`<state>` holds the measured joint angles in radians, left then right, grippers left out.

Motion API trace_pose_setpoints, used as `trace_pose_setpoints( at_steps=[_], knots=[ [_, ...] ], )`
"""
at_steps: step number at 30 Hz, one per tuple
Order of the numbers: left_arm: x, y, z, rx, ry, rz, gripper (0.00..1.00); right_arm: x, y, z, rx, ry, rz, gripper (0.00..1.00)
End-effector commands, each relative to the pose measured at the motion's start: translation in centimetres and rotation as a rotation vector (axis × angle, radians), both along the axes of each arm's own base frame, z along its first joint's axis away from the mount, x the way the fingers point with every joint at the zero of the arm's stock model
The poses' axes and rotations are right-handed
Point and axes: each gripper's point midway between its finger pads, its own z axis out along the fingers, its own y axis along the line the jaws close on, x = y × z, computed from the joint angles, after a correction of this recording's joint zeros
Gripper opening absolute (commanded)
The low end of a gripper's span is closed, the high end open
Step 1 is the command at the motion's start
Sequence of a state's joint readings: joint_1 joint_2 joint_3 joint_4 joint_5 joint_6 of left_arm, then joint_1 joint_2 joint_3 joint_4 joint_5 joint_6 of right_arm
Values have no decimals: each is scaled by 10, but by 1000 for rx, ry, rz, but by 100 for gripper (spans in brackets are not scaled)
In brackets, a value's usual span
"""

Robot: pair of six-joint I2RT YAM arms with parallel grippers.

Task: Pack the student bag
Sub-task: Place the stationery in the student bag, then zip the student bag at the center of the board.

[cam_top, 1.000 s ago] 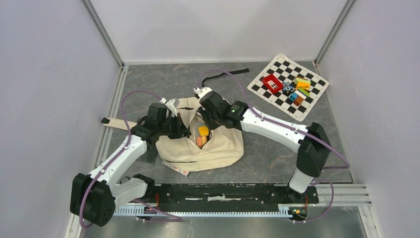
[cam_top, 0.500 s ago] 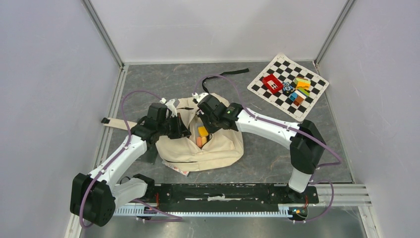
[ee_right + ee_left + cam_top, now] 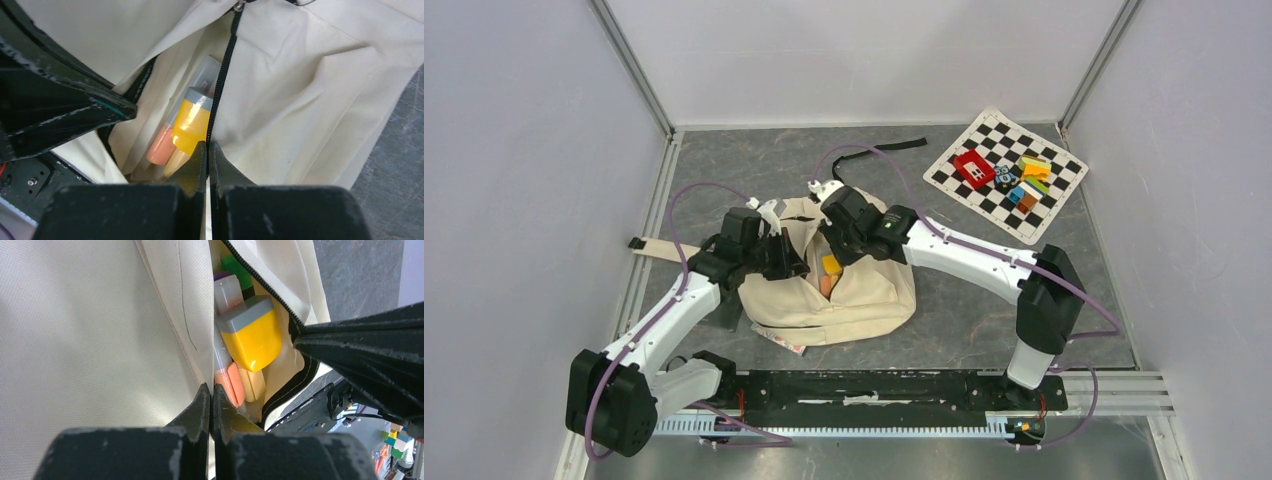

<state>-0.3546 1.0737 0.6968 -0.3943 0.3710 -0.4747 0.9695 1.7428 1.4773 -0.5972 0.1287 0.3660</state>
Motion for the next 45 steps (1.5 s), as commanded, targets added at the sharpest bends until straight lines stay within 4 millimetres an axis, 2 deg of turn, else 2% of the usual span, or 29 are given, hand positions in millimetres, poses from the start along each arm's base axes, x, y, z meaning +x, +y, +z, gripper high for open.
trace_pose_setpoints(
  at_steps=[1,9,13,16,21,26,29,34,39,42,45],
  knots=[
    [5,-8,18,-60,-50,-14,2,-13,35,22,119,0,63,0],
    [4,-10,16,-72,-36,-24,2,-41,81,0,183,71,159,0],
    [4,-10,16,-73,-36,-23,2,-43,85,-10,172,89,160,0],
    [4,-9,16,-70,-38,-21,2,-35,80,2,161,44,145,2],
    [2,-8,13,-61,-26,-18,2,-9,56,39,140,-67,90,36],
    [-1,-7,14,-59,-35,-22,3,26,15,61,104,-189,-5,61],
    [0,-6,19,-56,-63,-27,18,46,1,66,119,-186,-47,64],
    [1,-2,26,-32,-89,-23,49,76,-14,61,226,-136,-144,65],
    [13,-2,37,-37,-100,17,76,90,-4,52,352,-76,-214,65],
    [27,-2,35,-13,-89,39,87,95,9,47,415,-50,-229,66],
    [40,-3,28,20,-66,49,92,102,18,34,435,-27,-258,67]
  ],
)
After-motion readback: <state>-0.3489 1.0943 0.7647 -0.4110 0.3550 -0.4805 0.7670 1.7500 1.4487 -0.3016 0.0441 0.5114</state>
